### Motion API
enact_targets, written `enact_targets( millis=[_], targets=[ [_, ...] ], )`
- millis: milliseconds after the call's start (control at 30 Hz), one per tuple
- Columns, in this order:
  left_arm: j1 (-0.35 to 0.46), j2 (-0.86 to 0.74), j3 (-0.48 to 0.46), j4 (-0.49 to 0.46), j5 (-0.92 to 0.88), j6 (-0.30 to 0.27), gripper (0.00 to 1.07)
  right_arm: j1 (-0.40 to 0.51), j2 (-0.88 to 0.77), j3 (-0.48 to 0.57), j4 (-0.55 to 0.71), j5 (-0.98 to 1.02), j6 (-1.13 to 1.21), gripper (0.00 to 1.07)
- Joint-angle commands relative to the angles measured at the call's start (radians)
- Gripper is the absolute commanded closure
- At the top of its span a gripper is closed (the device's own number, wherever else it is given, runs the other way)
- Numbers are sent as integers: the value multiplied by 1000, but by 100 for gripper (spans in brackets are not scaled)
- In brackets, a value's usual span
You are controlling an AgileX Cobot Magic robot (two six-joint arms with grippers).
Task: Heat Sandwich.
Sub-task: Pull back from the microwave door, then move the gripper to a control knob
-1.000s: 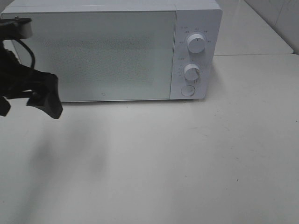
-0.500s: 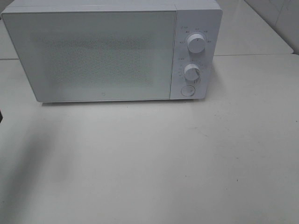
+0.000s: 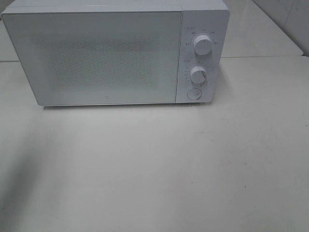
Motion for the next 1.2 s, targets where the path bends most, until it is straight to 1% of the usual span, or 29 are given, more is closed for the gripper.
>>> enact_targets(
  millis=[33,100,133,167,267,300,367,433,467,533,633,700,733,767,800,867,900,967,1033,1100,1200],
  targets=[
    [2,-118,66,12,68,-6,10,-7,-23,3,-1,-16,-3,41],
    [2,-176,85,13,53,-2,10,-7,-23,3,-1,-16,-3,41],
    [2,-229,101,14,42,4,10,-7,-23,3,-1,-16,-3,41],
    [2,-229,101,14,42,4,10,-7,-23,3,-1,-16,-3,41],
    [2,-312,127,16,17,16,10,-7,-23,3,-1,-16,-3,41],
    [2,-369,151,14,-4,26,10,-7,-23,3,-1,-16,-3,41],
    [2,-393,163,11,-14,27,10,-7,-23,3,-1,-16,-3,41],
    [2,-446,194,11,-34,35,10,-7,-23,3,-1,-16,-3,41],
    [2,-503,234,13,-45,53,10,-7,-23,3,-1,-16,-3,41],
    [2,-531,251,12,-51,58,10,-7,-23,3,-1,-16,-3,41],
    [2,-642,337,12,-65,74,10,-7,-23,3,-1,-16,-3,41],
    [2,-667,351,12,-74,74,10,-7,-23,3,-1,-16,-3,41],
    [2,-697,356,11,-91,74,10,-7,-23,3,-1,-16,-3,41],
    [2,-755,357,11,-155,74,10,-7,-23,3,-1,-16,-3,41],
    [2,-755,357,11,-155,74,10,-7,-23,3,-1,-16,-3,41],
    [2,-822,362,11,-182,74,10,-7,-23,3,-1,-16,-3,41],
    [2,-888,363,11,-175,74,10,-7,-23,3,-1,-16,-3,41],
    [2,-912,366,11,-169,74,10,-7,-23,3,-1,-16,-3,41],
    [2,-993,388,0,-142,74,10,-7,-23,3,-1,-16,-3,41],
    [2,-1018,385,0,-142,74,10,-7,-23,3,-1,-16,-3,41],
    [2,-1101,386,0,-142,74,10,-7,-23,3,-1,-16,-3,41]
  ],
)
